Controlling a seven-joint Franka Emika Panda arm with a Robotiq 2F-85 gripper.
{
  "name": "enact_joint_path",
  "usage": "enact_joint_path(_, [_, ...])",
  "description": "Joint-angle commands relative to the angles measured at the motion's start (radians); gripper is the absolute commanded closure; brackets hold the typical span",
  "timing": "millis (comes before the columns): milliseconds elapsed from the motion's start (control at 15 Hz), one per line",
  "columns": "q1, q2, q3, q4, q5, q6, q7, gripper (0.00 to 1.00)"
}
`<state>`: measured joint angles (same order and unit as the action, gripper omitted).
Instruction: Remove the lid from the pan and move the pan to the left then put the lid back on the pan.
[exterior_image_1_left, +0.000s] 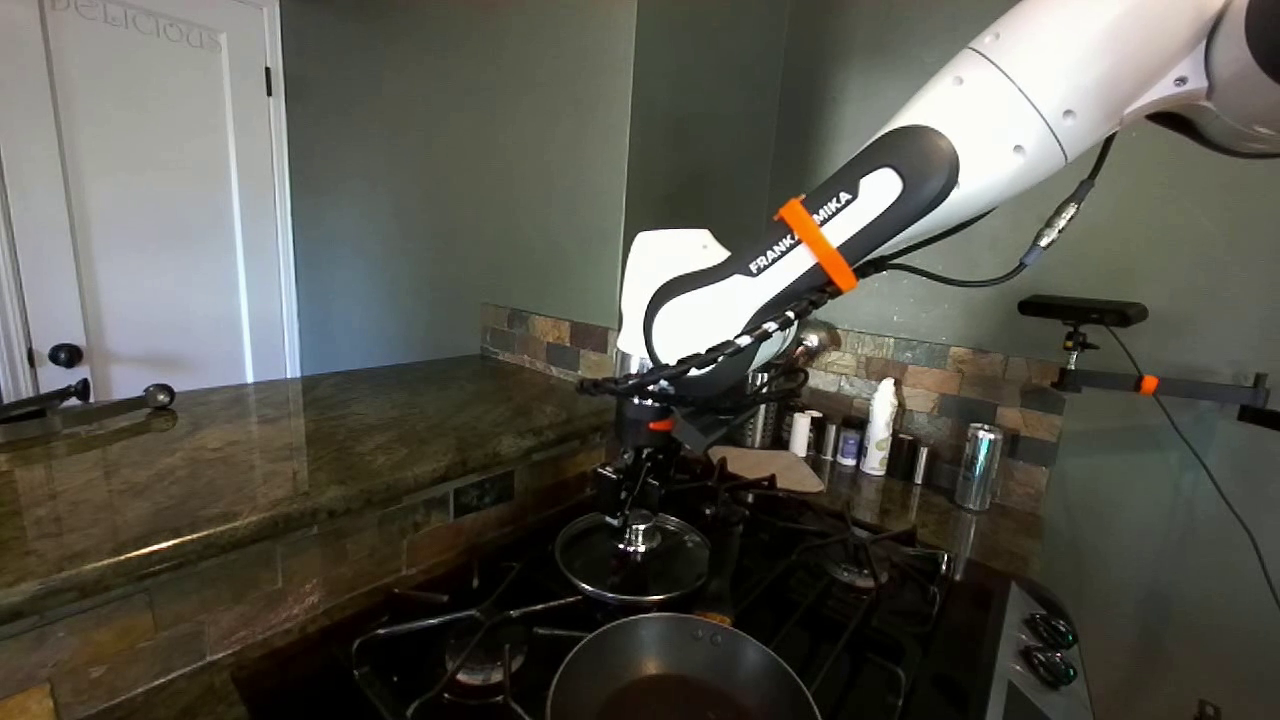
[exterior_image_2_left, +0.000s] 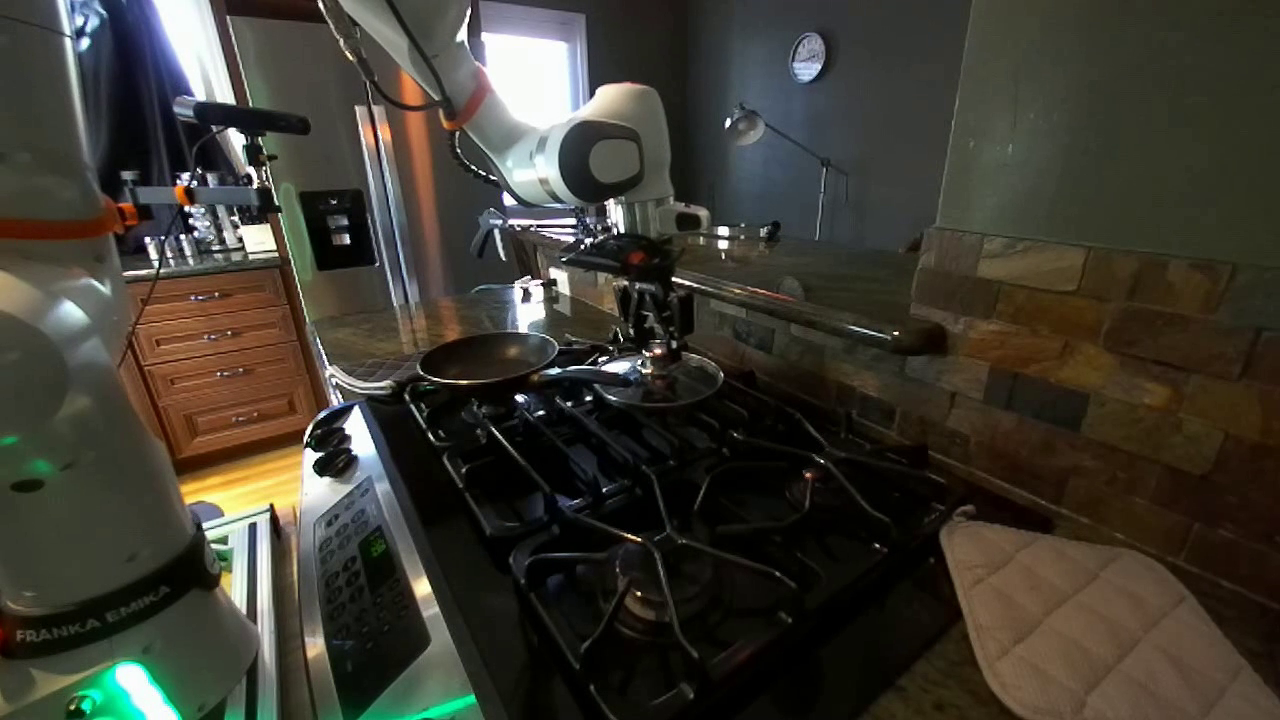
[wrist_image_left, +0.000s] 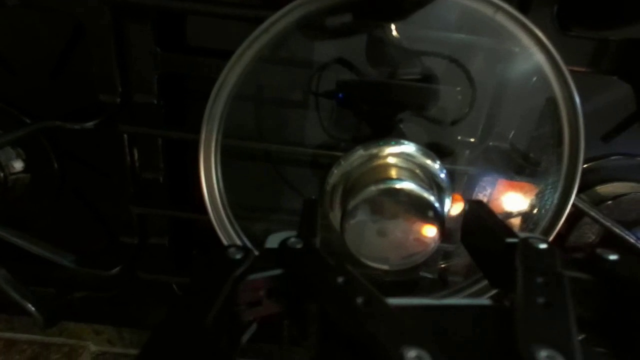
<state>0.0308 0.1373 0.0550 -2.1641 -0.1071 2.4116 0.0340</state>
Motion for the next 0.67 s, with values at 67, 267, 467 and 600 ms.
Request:
enact_joint_path(67, [0.017, 0.026, -0.005, 0.022, -0.007, 0.019, 0.011, 0.6])
enact_joint_path(267, [0.02, 0.03, -0.006, 0.027, -0.015, 0.017, 0.016, 0.77])
enact_joint_path(467, [0.019, 0.028, -0.008, 0.028, -0.013, 0.017, 0.018, 0.77])
enact_joint_path(600, [0.018, 0.021, -0.01, 0.027, -0.014, 0.017, 0.02, 0.77])
